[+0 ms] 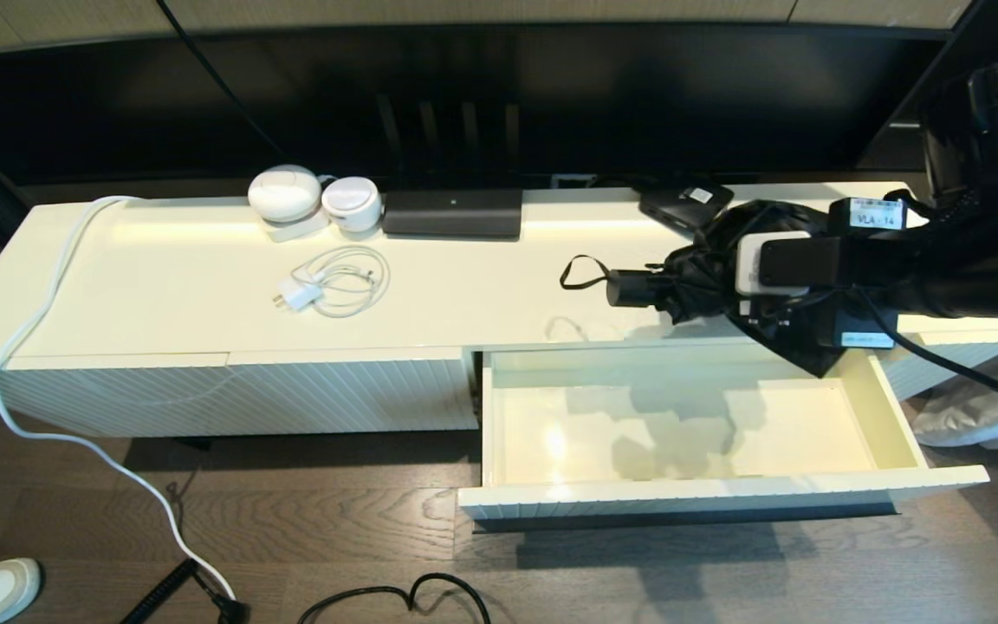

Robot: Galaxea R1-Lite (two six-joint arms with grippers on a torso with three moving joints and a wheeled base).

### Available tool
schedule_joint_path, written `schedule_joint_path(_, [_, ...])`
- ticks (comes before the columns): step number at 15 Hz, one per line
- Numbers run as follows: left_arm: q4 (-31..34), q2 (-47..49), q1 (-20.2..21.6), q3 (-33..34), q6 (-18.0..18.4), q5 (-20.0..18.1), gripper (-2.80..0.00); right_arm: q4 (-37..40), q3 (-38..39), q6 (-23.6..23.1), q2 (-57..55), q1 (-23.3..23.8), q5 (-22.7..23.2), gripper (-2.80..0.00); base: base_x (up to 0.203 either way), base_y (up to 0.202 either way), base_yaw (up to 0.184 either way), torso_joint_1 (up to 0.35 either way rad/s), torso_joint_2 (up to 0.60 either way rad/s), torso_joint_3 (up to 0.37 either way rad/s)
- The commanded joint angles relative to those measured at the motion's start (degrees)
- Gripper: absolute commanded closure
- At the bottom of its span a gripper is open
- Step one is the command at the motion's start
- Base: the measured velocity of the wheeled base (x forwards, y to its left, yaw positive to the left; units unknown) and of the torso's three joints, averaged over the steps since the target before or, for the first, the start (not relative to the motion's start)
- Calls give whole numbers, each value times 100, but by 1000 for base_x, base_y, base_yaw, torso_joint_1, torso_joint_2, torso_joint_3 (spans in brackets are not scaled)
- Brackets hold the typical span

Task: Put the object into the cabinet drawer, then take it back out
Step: Take the umbrella out of the drawer and put it on the table

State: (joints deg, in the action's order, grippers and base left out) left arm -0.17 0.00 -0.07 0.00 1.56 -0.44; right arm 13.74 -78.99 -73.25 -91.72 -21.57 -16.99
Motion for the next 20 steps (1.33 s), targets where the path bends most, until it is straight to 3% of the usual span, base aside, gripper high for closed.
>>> schedule_joint_path(1, [0, 9, 7, 9, 2, 0, 0, -112, -304, -40, -629, 66, -5, 0, 0, 0, 0, 0, 0, 0])
schedule_joint_path(5, [0, 9, 7, 9, 2, 0, 0, -500, -861, -107, -1357, 315, 3, 0, 0, 0, 0, 0, 0, 0])
schedule_joint_path(10, [0, 9, 7, 9, 2, 0, 0, -798, -881, -124, -1652, 312, 21, 0, 0, 0, 0, 0, 0, 0])
schedule_joint_path(11, [0, 9, 6, 9, 2, 0, 0, -798, -918, -139, -1653, 296, 14, -280, 0, 0, 0, 0, 0, 0])
schedule_joint_path(17, [0, 9, 7, 9, 2, 0, 0, -567, -953, -143, -1050, 168, 16, -280, 0, 0, 0, 0, 0, 0])
schedule_joint_path(20, [0, 9, 1, 9, 2, 0, 0, 350, -752, -136, -69, -3, 16, -280, 0, 0, 0, 0, 0, 0])
